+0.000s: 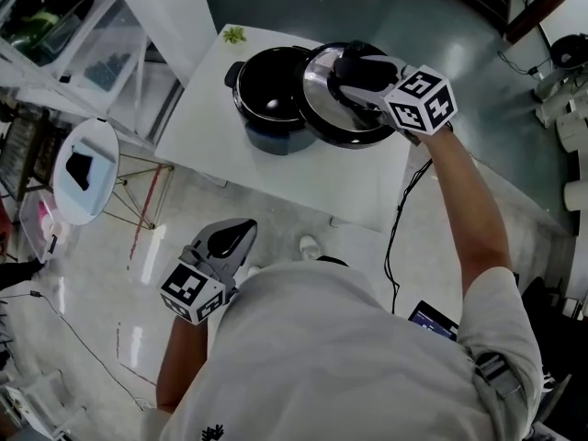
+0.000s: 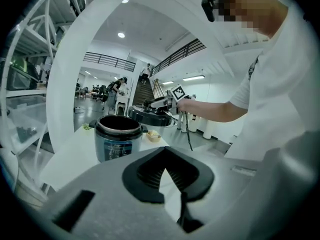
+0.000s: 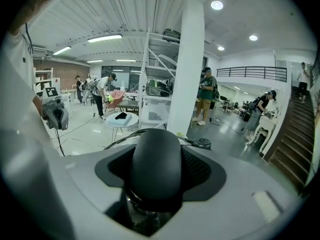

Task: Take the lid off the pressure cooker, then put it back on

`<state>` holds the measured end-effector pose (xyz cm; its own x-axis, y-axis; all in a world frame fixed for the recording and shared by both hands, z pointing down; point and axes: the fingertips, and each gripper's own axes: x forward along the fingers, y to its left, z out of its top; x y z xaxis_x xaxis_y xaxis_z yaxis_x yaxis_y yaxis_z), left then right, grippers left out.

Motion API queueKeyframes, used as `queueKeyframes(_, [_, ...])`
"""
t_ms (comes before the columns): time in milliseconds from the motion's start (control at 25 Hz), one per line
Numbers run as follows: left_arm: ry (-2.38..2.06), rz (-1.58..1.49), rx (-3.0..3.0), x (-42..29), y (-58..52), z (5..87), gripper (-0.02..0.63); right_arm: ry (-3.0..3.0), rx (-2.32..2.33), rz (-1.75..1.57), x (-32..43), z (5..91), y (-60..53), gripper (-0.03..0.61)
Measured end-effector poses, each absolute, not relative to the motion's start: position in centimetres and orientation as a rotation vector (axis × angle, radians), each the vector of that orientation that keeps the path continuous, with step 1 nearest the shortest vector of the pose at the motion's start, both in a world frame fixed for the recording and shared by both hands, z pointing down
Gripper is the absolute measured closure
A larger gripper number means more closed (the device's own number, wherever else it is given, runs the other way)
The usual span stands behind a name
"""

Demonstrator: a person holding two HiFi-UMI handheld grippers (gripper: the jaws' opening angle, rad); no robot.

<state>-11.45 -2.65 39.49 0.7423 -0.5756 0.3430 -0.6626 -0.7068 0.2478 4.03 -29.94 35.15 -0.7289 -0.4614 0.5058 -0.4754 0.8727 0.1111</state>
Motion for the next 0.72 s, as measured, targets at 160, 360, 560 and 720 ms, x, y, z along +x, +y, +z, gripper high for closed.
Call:
queueKeyframes(160, [-0.913, 0.357, 2.616, -10.3, -2.8, 39.2, 0.607, -2.504, 0.704, 0.046, 6.0, 35.2, -29.0, 0.287])
queueKeyframes(360, [-0.881, 0.377, 2.634, -9.6, -2.3, 39.1, 0.607, -2.506, 0.740, 0.055, 8.1, 35.3, -27.7, 0.287])
queueKeyframes(560, [-0.855, 0.389, 2.641, -9.1, -1.8, 39.2, 0.607, -2.501, 0.765, 0.064, 9.6, 35.6, -26.3, 0.287])
queueKeyframes(720, [-0.830, 0.396, 2.647, -8.2, -1.2, 39.5, 0.607, -2.498, 0.786, 0.069, 11.1, 36.0, -25.0, 0.287])
